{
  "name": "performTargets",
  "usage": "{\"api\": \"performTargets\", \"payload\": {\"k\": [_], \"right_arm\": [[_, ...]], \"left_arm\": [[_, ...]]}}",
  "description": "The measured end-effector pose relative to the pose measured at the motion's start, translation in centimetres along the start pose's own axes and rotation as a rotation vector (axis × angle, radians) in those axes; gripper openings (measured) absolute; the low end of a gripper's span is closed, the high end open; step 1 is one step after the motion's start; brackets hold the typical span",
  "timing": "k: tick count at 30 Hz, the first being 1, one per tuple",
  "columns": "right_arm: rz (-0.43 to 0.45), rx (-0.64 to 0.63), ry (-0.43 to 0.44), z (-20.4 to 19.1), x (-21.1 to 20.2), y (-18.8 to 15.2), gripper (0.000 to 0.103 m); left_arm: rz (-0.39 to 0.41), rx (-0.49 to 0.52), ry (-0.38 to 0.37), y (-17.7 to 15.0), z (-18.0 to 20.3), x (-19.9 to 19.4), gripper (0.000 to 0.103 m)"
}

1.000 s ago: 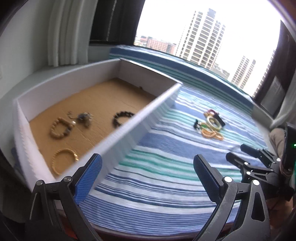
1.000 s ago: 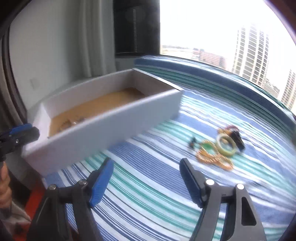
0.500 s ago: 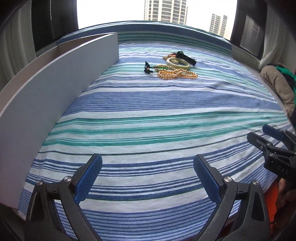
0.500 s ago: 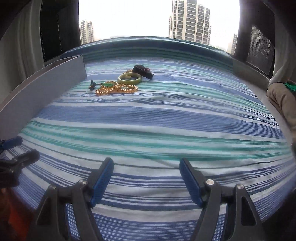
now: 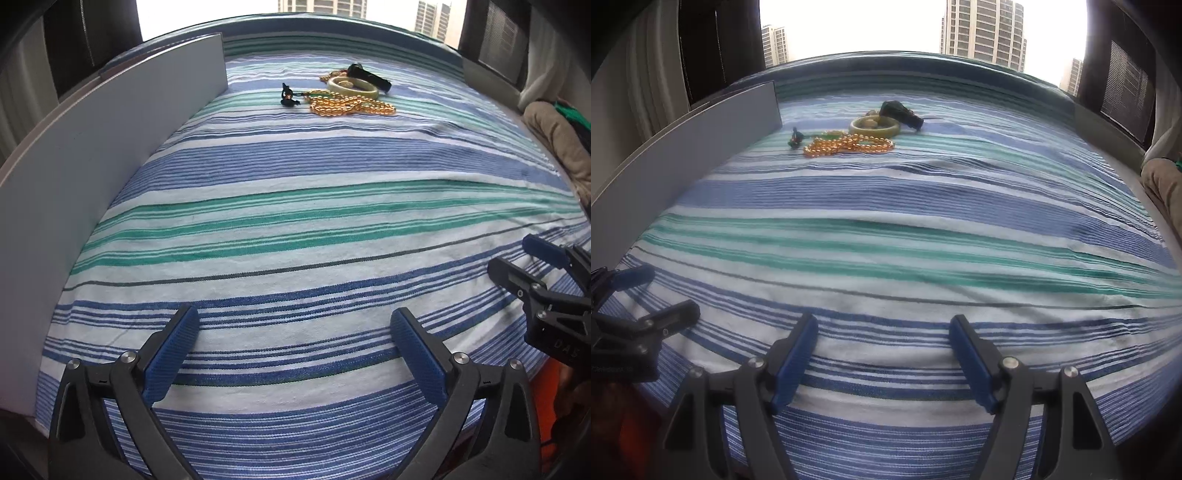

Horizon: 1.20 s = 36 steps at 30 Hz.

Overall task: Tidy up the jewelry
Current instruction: 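Withdraw both tools from the box back over the remaining jewelry, then grasp the green pendant cord with the left tool while the right tool grasps the gold bead necklace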

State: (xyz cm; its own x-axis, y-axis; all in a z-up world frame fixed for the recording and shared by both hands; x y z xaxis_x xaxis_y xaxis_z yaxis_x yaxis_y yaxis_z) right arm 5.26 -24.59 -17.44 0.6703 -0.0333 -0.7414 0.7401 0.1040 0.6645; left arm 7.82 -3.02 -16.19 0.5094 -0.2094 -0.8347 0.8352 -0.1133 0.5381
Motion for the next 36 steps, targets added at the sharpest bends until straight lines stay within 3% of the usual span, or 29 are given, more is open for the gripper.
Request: {"api": "performTargets", "payload": {"k": [3, 5, 9, 14, 17, 21, 26, 27, 29, 30, 32, 33, 36], "right_arm": [[-0.004, 0.008, -0.001, -0.1, 0.1, 0.0, 0.077], [0.003, 0.010, -0.001, -0.1, 0.0, -0.1, 0.079], [0.036, 0.019, -0.010, -0.4, 0.0, -0.4, 0.082], [0.046, 0.009, 0.000, -0.5, 0.1, -0.3, 0.082], [0.049, 0.005, 0.005, -0.4, 0.1, -0.2, 0.083], [0.064, 0.003, 0.003, -0.4, 0.1, -0.3, 0.083], [0.068, -0.002, 0.007, -0.4, 0.0, -0.3, 0.083], [0.067, -0.004, 0.008, -0.4, 0.0, -0.3, 0.083], [0.069, -0.007, 0.012, -0.4, 0.0, -0.4, 0.083], [0.071, -0.007, 0.012, -0.3, -0.1, -0.4, 0.083], [0.074, -0.004, 0.011, -0.3, -0.1, -0.4, 0.083], [0.074, -0.003, 0.010, -0.3, -0.1, -0.4, 0.083], [0.071, -0.001, 0.008, -0.3, 0.0, -0.3, 0.083]], "left_arm": [[-0.042, -0.036, -0.045, 0.6, -0.4, -0.3, 0.102], [-0.029, -0.078, -0.090, 1.5, -0.9, -1.2, 0.102], [0.012, -0.086, -0.103, 4.6, -0.9, -2.8, 0.102], [0.029, -0.056, -0.147, 10.9, 0.2, -3.0, 0.102], [-0.011, -0.010, -0.237, 15.8, 0.9, 0.0, 0.102], [0.060, -0.067, -0.124, 20.5, -0.8, 5.1, 0.102], [0.093, -0.001, -0.072, 22.1, -1.1, 10.4, 0.101], [0.091, 0.006, -0.073, 22.1, -1.2, 11.0, 0.097], [0.076, 0.018, -0.100, 21.9, -1.3, 11.7, 0.072], [0.052, 0.024, -0.131, 21.8, -1.3, 12.1, 0.045], [0.066, 0.034, -0.165, 21.5, -1.3, 11.7, 0.014], [0.060, 0.026, -0.171, 21.3, -1.4, 11.5, 0.008], [0.098, -0.021, -0.167, 20.6, -2.3, 9.9, 0.008]]}}
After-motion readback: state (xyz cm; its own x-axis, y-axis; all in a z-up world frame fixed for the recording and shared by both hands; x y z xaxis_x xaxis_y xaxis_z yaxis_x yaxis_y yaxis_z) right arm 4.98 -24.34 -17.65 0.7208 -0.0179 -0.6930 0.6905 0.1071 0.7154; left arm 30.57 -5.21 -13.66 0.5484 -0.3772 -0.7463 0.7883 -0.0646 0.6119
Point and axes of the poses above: each gripper's, at about its wrist camera, not at the fingertips, and x roughly the way its jaws point, z to its right, y to its top, the point moved 2 cm from there along x, roughly the way its jaws point, and after that the axes turned 7 degrees about -y, right-handed, at the moved point
